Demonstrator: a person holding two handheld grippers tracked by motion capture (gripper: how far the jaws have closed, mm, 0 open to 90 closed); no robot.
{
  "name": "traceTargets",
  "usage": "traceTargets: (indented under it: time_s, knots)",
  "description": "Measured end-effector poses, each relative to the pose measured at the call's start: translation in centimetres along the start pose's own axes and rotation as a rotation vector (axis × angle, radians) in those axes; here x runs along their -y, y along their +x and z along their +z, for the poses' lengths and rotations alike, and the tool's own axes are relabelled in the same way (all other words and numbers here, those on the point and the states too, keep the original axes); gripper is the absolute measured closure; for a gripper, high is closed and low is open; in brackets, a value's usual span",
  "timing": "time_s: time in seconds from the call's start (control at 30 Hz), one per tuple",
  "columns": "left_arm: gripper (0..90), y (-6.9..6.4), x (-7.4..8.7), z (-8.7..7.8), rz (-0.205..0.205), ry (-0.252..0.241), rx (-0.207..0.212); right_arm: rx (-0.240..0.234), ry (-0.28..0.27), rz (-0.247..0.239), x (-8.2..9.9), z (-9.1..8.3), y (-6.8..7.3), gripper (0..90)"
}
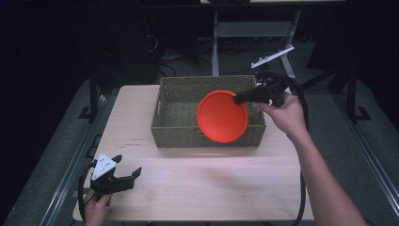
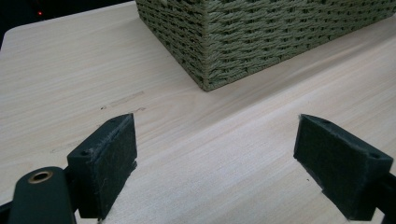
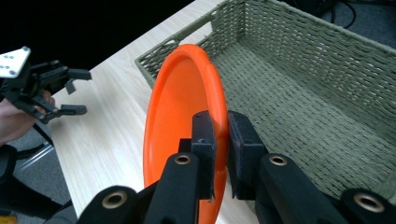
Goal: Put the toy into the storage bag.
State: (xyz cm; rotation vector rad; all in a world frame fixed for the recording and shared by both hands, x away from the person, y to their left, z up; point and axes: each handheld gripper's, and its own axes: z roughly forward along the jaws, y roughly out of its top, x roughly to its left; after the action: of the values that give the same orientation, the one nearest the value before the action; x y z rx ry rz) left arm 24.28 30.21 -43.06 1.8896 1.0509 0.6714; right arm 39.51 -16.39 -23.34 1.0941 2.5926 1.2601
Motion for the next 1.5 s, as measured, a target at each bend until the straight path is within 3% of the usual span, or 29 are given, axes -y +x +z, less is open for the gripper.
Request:
traceTargets:
  time_s: [0.47, 1.5]
  knots:
    - [12.8, -0.1, 0.0, 0.0, 0.002, 0.001, 0.001, 0.036, 0.004, 0.005, -1.4, 0.6, -0.8, 81.9]
    - [12.8, 0.0, 0.0, 0.0, -0.001, 0.002, 0.009, 0.095, 0.013, 0.109, -3.1, 3.0, -4.6, 81.8]
